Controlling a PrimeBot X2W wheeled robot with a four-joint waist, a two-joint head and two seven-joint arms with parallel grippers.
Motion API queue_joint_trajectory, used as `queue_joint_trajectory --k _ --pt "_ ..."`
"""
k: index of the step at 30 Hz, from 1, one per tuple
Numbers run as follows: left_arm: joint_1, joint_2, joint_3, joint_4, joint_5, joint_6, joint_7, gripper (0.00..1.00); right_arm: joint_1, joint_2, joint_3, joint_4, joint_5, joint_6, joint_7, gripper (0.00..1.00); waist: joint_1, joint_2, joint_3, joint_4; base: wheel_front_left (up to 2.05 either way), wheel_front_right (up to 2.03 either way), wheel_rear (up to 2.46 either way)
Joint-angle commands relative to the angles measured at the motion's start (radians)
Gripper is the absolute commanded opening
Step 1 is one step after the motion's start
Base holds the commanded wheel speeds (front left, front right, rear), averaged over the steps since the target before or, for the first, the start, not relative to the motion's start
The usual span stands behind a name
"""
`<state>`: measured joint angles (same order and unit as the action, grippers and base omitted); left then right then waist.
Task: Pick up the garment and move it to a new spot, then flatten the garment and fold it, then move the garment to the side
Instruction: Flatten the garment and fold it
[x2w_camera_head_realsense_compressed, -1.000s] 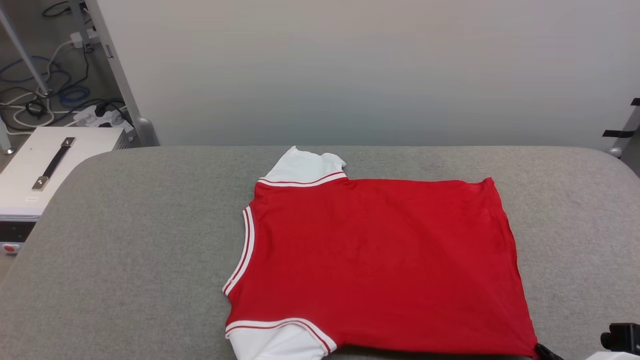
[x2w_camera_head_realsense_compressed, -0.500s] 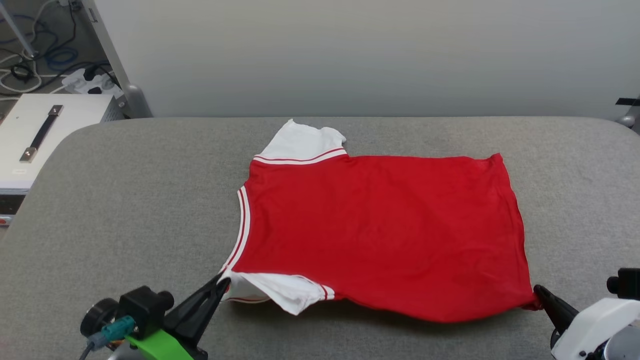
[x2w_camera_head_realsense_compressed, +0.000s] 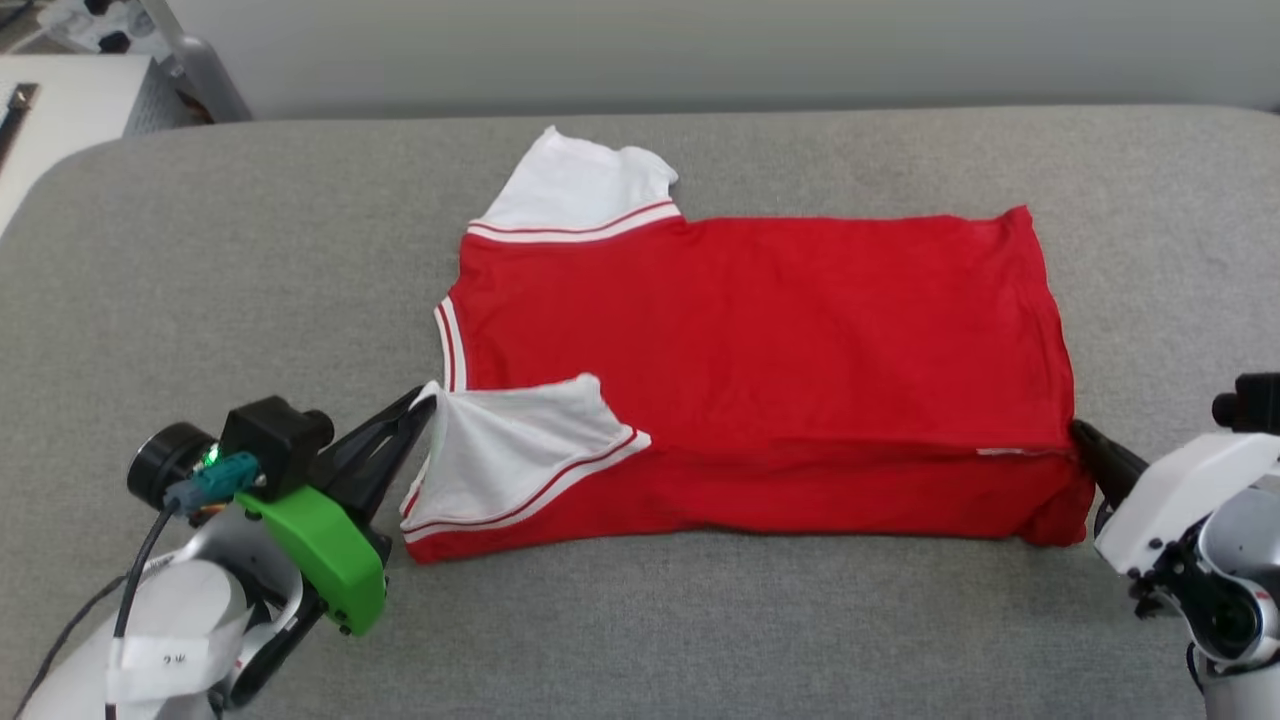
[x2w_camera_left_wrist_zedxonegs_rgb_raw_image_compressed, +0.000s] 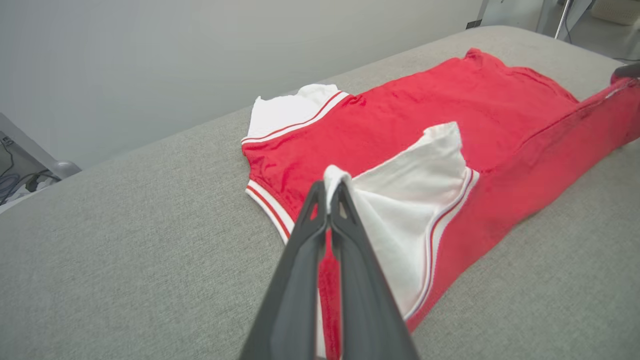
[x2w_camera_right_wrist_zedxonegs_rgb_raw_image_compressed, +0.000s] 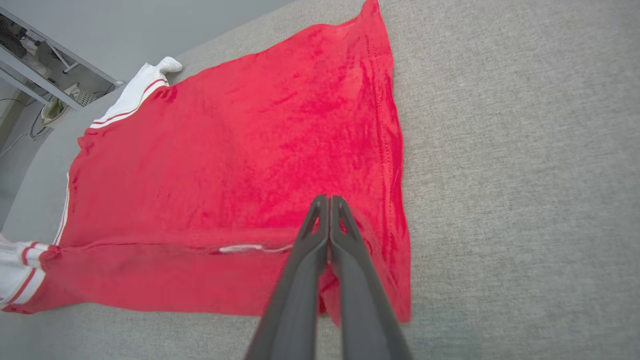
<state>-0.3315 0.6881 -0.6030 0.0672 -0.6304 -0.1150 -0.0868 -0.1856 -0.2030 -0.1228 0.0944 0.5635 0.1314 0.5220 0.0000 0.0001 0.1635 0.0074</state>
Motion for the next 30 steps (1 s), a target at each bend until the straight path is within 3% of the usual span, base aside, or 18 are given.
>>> queue_joint_trajectory --k 1,12,22,23,24,25,30 --pt "-0.035 -0.003 -0.008 0.018 0.008 -0.007 0.004 0.0 -0.032 0.002 0.0 0.016 -0.012 -0.001 0.003 0.0 0.0 -0.0001 0.063 -0.012 0.0 0.0 0.0" --pt "-0.171 -0.012 -0.082 0.191 -0.01 -0.015 -0.012 0.0 -0.182 -0.025 0.064 0.194 -0.042 -0.001 -0.029 0.0 0.0 -0.0001 0.13 -0.023 0.0 0.0 0.0" --pt "-0.273 -0.044 -0.213 0.308 -0.053 -0.016 -0.04 0.0 -0.243 -0.058 0.105 0.327 -0.043 -0.001 -0.08 0.0 0.0 -0.0001 0.143 -0.009 0.0 0.0 0.0" --pt "-0.278 -0.051 -0.222 0.331 -0.062 -0.016 -0.041 0.0 -0.246 -0.058 0.106 0.338 -0.046 -0.001 -0.094 0.2 0.0 -0.0001 0.137 -0.008 0.0 0.0 0.0" --pt "-0.282 -0.056 -0.23 0.347 -0.067 -0.016 -0.043 0.45 -0.247 -0.058 0.11 0.346 -0.048 -0.001 -0.106 1.0 0.0 -0.0001 0.132 -0.007 0.0 0.0 0.0" --pt "-0.287 -0.063 -0.237 0.368 -0.069 -0.016 -0.051 0.98 -0.249 -0.057 0.115 0.357 -0.049 -0.001 -0.117 1.0 0.0 -0.0001 0.123 -0.006 0.0 0.0 0.0" --pt "-0.283 -0.108 -0.23 0.448 -0.099 -0.016 -0.1 1.0 -0.243 -0.077 0.163 0.354 -0.043 -0.001 -0.179 1.0 0.0 -0.0001 0.068 -0.005 0.0 0.0 0.0"
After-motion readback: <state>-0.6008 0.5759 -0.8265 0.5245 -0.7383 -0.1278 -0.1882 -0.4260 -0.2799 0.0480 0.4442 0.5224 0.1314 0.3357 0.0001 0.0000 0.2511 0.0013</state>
